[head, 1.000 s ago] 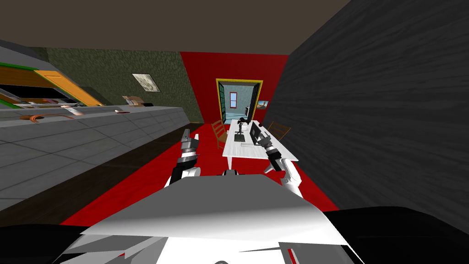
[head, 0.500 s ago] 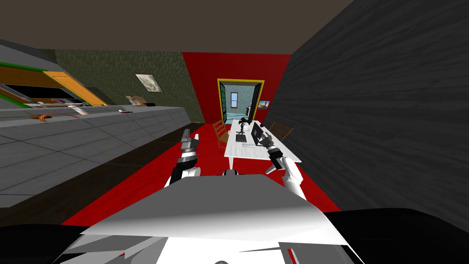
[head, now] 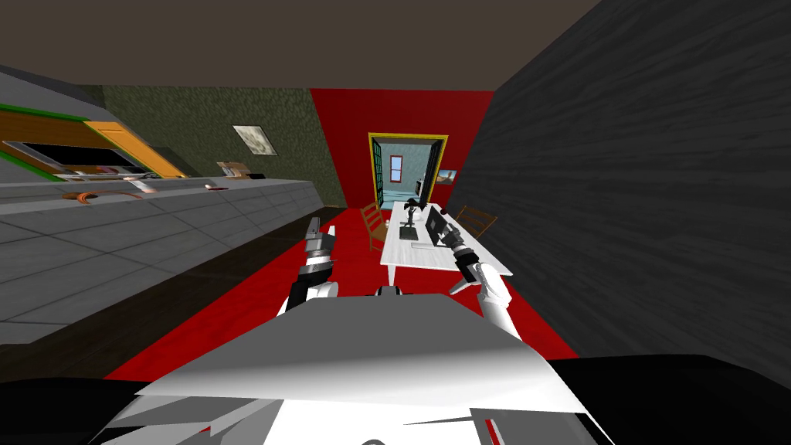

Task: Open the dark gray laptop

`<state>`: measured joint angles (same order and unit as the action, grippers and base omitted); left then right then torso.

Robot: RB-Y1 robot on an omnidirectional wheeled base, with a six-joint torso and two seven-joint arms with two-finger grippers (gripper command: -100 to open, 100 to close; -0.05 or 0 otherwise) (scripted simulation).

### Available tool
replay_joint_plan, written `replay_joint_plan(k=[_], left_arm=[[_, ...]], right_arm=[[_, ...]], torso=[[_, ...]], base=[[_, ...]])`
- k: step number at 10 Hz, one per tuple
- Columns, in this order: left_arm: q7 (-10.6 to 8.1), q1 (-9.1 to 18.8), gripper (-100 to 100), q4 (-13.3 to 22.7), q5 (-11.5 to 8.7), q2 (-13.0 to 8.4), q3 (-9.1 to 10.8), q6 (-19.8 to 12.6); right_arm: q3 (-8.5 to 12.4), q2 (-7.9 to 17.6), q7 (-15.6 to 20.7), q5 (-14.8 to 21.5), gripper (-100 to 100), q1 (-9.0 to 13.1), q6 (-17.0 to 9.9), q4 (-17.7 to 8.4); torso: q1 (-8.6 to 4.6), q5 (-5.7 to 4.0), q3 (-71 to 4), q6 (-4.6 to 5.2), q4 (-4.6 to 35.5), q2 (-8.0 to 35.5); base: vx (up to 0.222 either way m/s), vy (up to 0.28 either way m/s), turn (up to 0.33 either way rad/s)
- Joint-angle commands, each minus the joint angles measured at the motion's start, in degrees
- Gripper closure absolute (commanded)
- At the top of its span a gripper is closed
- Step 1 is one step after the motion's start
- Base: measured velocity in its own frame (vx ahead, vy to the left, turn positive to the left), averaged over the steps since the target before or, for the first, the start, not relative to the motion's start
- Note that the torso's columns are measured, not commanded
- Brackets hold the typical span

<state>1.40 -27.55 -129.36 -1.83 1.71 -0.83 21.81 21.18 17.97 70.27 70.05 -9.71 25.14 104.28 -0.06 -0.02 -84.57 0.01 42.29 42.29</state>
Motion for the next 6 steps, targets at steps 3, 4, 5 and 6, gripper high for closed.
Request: replay_joint_plan(k=[3,4,5,6], left_arm=[[0.00,0.0,0,0.0,0.0,0.0,0.00,0.0],[0.00,0.0,0,0.0,0.0,0.0,0.00,0.0],[0.00,0.0,0,0.0,0.0,0.0,0.00,0.0],[0.00,0.0,0,0.0,0.0,0.0,0.00,0.0]], right_arm=[[1.9,1.2,5.9,5.3,-100,1.7,-0.6,-3.1],[2.8,1.8,8.2,7.7,-100,2.5,-0.9,-4.6],[2.8,1.8,8.5,7.7,-100,2.5,-0.9,-4.6],[3.7,2.3,11.0,10.0,-100,3.3,-1.1,-6.0]], torso=[[0.12,0.03,0.0,-0.01,0.0,0.0],[0.08,0.02,0.0,0.00,0.0,0.0],[0.06,0.01,0.0,-0.01,0.0,0.0],[0.02,0.01,0.0,-0.01,0.0,0.0]], base=[[0.010,0.032,0.023],[0.009,0.033,0.025],[0.010,0.024,0.016],[0.011,0.031,0.026]])
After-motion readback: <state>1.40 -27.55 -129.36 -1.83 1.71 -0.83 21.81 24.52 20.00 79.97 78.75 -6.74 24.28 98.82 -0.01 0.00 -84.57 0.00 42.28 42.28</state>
